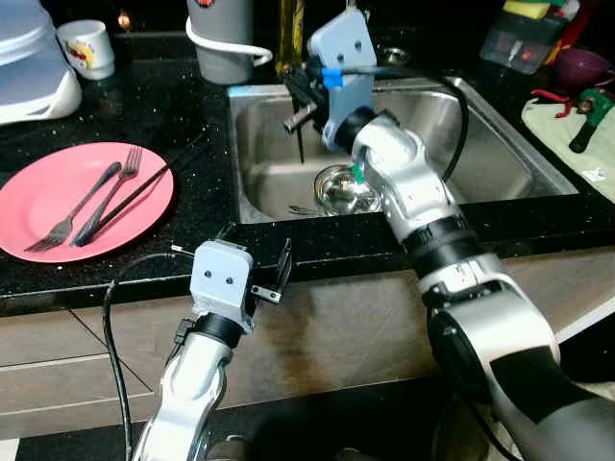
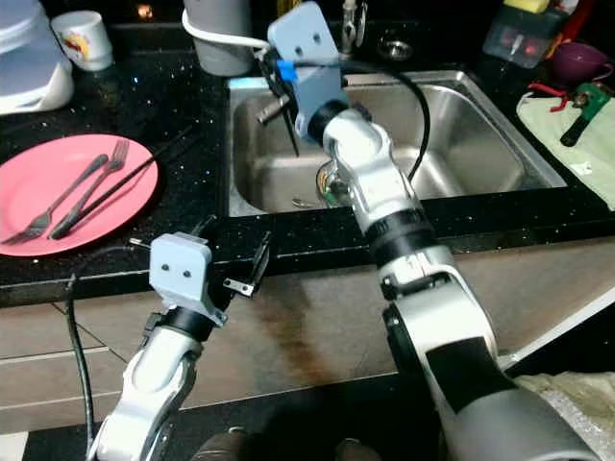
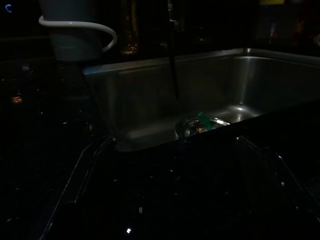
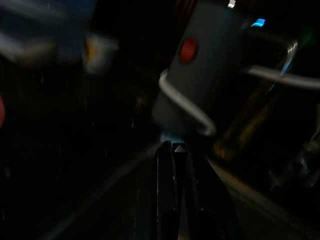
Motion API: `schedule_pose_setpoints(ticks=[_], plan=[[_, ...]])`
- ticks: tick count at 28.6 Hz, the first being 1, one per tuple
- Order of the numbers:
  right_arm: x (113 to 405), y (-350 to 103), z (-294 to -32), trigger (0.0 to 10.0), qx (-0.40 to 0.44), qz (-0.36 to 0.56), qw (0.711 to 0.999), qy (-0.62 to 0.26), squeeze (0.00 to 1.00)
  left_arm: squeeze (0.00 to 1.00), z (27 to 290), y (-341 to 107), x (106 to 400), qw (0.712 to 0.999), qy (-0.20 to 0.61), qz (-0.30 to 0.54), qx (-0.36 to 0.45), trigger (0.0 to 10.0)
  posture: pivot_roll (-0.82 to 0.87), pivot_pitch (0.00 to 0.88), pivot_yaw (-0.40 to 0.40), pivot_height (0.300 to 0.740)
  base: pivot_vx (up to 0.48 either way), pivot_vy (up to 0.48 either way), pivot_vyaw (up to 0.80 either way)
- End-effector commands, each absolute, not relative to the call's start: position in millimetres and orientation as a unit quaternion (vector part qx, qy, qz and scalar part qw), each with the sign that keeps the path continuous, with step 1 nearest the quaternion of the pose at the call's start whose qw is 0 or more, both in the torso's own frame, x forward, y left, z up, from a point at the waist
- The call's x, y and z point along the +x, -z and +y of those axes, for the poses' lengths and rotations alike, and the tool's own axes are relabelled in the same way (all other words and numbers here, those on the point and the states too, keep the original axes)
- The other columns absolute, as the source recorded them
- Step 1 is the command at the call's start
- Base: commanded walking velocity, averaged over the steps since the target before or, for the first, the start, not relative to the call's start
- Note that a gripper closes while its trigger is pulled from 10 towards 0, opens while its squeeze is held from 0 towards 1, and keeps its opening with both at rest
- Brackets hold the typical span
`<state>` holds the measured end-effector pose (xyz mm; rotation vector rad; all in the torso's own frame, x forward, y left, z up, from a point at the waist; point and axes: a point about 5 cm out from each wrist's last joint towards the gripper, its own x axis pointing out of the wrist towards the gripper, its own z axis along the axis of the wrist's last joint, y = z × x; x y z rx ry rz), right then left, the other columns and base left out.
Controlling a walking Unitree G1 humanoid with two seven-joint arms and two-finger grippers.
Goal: Kitchen organization
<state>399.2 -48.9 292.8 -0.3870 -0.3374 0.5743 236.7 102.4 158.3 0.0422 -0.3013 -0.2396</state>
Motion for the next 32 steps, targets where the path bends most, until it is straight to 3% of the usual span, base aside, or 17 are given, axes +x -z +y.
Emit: schedule_pose_setpoints(ticks=[1,9,10,11,15,16,17,23,26,32], plan=[[401.4,-286.2,-45.9,10.0,-0.217,-0.146,0.924,-0.277,0.00,0.00,106.3,-158.8,236.6,0.983,0.105,-0.152,0.020,10.0,0.11,0.075,-0.089,0.740,0.000,0.000,0.00],[410.8,-271.6,-56.2,10.0,-0.293,-0.096,0.922,-0.234,0.03,0.00,106.5,-158.7,235.6,0.984,0.098,-0.150,0.012,10.0,0.11,0.085,-0.094,0.740,0.000,0.000,0.00],[412.1,-271.4,-58.9,10.0,-0.293,-0.091,0.924,-0.228,0.88,0.00,107.0,-158.7,235.4,0.984,0.096,-0.150,0.011,10.0,0.11,0.085,-0.094,0.740,0.000,0.000,0.00],[413.1,-278.5,-63.3,10.0,-0.263,-0.108,0.934,-0.217,1.00,0.00,106.9,-159.0,235.1,0.984,0.094,-0.150,0.010,10.0,0.11,0.091,-0.095,0.740,0.000,0.000,0.00],[411.1,-291.8,-65.2,10.0,-0.166,-0.144,0.948,-0.229,1.00,0.00,106.7,-159.0,234.9,0.984,0.093,-0.149,0.009,10.0,0.11,0.092,-0.095,0.740,0.000,0.000,0.00],[410.3,-295.8,-68.0,10.0,-0.107,-0.151,0.953,-0.241,0.00,0.00,106.7,-158.8,235.0,0.984,0.094,-0.148,0.009,10.0,0.11,0.092,-0.095,0.740,0.000,0.000,0.00],[409.5,-298.5,-72.4,10.0,-0.050,-0.156,0.954,-0.252,0.00,0.00,106.8,-158.6,235.2,0.985,0.094,-0.148,0.009,10.0,0.11,0.094,-0.094,0.740,0.000,0.000,0.00],[403.5,-296.8,-76.6,10.0,0.048,-0.169,0.939,-0.296,0.00,0.00,107.2,-158.3,236.1,0.985,0.096,-0.147,0.008,10.0,0.10,0.094,-0.089,0.740,0.000,0.000,0.00],[399.4,-293.1,-77.6,10.0,0.051,-0.177,0.933,-0.310,0.00,0.00,107.8,-158.6,237.1,0.984,0.096,-0.147,0.009,10.0,0.10,0.093,-0.087,0.740,0.000,0.000,0.00],[396.3,-285.9,-78.9,10.0,0.066,-0.178,0.928,-0.320,0.00,0.00,107.6,-164.8,239.1,0.982,0.103,-0.156,0.015,10.0,0.10,0.092,-0.083,0.740,0.000,0.000,0.79]])
